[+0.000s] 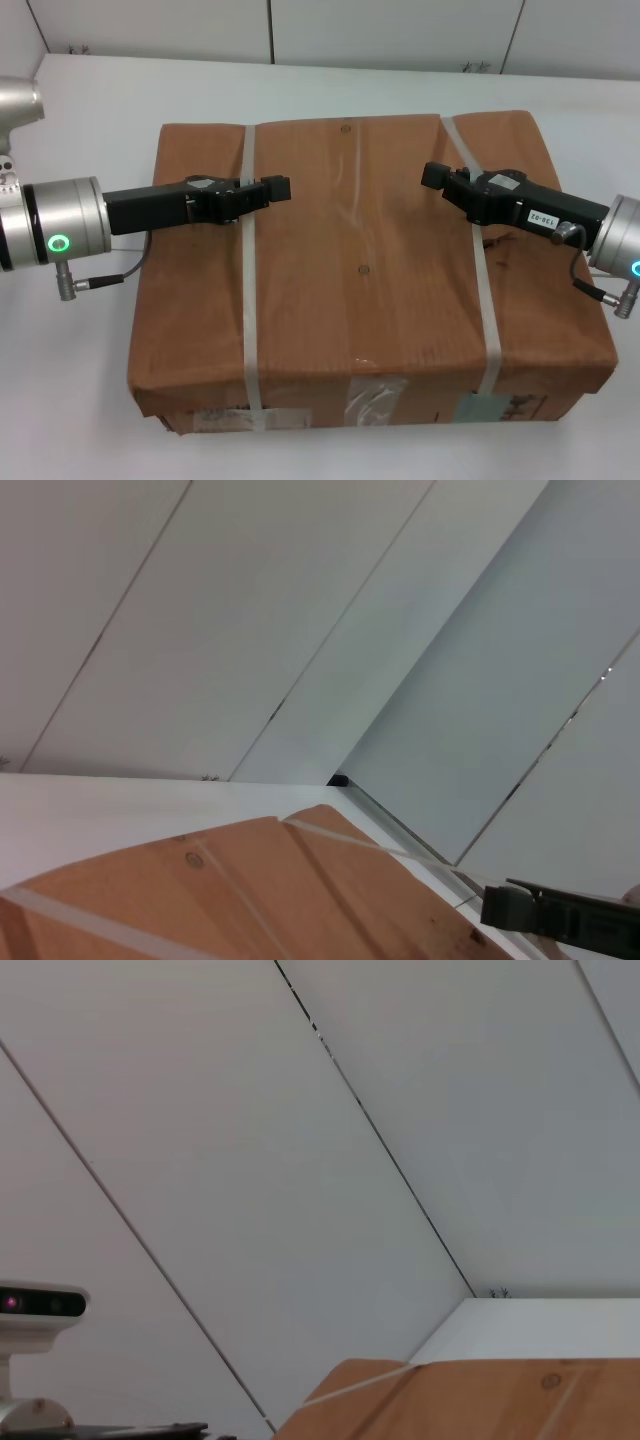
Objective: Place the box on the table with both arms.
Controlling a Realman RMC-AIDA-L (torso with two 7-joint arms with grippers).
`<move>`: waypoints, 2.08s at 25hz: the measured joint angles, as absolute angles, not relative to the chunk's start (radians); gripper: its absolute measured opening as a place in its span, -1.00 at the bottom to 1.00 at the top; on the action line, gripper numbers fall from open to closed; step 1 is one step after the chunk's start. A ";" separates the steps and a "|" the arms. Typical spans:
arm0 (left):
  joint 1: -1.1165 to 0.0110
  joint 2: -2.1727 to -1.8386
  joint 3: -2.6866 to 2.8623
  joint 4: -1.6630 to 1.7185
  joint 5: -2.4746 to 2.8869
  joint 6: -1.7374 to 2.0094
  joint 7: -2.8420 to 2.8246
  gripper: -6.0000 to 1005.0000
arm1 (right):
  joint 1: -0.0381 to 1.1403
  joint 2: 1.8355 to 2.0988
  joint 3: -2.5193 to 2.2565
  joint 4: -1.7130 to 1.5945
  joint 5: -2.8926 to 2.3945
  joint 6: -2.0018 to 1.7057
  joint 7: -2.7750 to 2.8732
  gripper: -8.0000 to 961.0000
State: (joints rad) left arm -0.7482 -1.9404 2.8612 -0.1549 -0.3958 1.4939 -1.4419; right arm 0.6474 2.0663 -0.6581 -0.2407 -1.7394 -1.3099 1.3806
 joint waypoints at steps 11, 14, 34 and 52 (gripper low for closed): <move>-0.748 -1.940 2.861 -0.155 -0.396 1.494 -1.442 -0.77 | 0.647 2.067 -0.658 -0.241 -1.738 -1.310 1.380 -0.97; -0.749 -1.940 2.861 -0.155 -0.396 1.494 -1.442 -0.77 | 0.647 2.068 -0.658 -0.241 -1.738 -1.310 1.379 -0.97; -0.752 -1.964 2.864 -0.156 -0.381 1.380 -1.439 -0.77 | 0.647 2.075 -0.670 -0.228 -1.738 -1.228 1.375 -0.96; -0.762 -2.017 2.864 -0.154 -0.344 1.145 -1.410 -0.77 | 0.703 2.079 -0.670 -0.125 -1.741 -1.013 1.376 -0.96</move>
State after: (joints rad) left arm -0.7624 -2.0165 2.8639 -0.1542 -0.3442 1.1448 -1.4104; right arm 0.7032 2.0787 -0.6703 -0.1252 -1.7408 -1.0128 1.3763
